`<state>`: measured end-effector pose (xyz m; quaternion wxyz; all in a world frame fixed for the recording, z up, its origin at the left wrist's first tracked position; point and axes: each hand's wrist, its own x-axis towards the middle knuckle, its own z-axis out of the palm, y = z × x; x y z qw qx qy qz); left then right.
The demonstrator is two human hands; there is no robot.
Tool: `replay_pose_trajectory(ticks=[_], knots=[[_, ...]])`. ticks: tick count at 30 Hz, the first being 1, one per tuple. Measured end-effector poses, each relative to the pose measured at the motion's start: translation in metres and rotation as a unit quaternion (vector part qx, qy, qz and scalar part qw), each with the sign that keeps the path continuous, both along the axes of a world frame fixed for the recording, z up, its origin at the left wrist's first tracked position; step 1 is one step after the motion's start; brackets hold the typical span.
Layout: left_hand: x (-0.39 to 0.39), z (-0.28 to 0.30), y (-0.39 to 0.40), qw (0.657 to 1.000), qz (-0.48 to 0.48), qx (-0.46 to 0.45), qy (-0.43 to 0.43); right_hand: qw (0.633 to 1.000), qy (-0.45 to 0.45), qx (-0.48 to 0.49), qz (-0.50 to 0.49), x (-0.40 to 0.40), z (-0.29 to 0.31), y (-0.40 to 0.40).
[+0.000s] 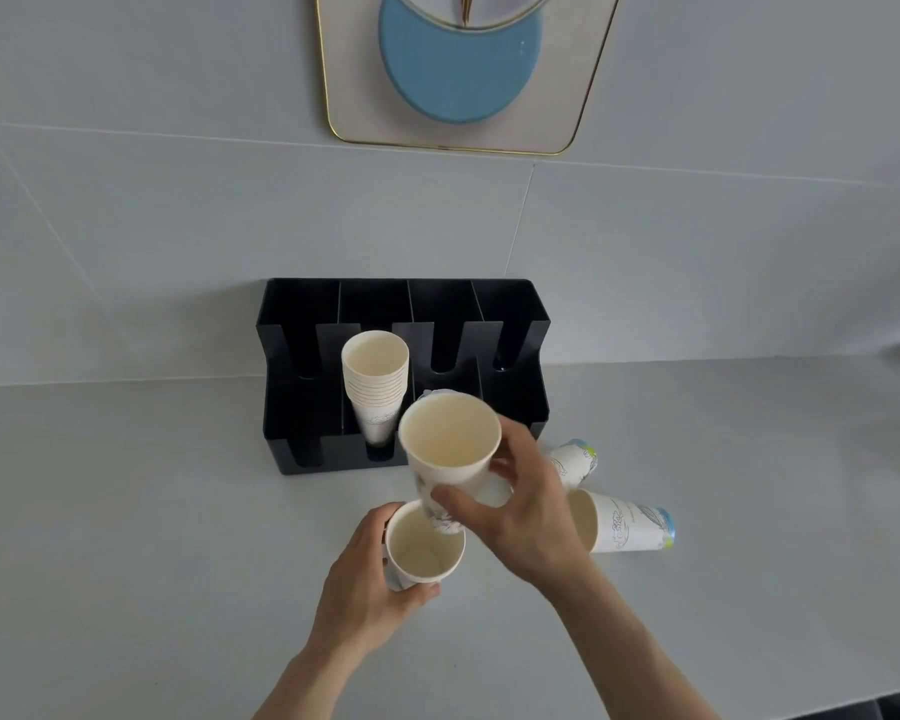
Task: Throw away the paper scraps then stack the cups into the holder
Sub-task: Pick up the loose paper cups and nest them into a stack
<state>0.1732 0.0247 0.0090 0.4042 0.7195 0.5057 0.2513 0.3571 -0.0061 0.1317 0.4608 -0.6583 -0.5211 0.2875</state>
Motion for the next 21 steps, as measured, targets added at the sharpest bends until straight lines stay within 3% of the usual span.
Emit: replay_pose_trajectory(ticks=[5, 9, 21], knots=[[-0.003, 0.001, 0.000, 1.000, 0.013, -0.019, 0.009, 0.998, -0.001, -0.054, 0.020, -0.015, -0.040, -0.006], [-0.004, 0.000, 0.002, 0.999, 0.026, -0.018, 0.011, 0.995, -0.055, -0.076, 0.027, -0.019, -0.067, -0.011], [-0.003, -0.004, 0.005, 0.999, 0.030, -0.010, 0.002, 0.985, -0.108, -0.111, 0.078, -0.013, -0.082, -0.004]])
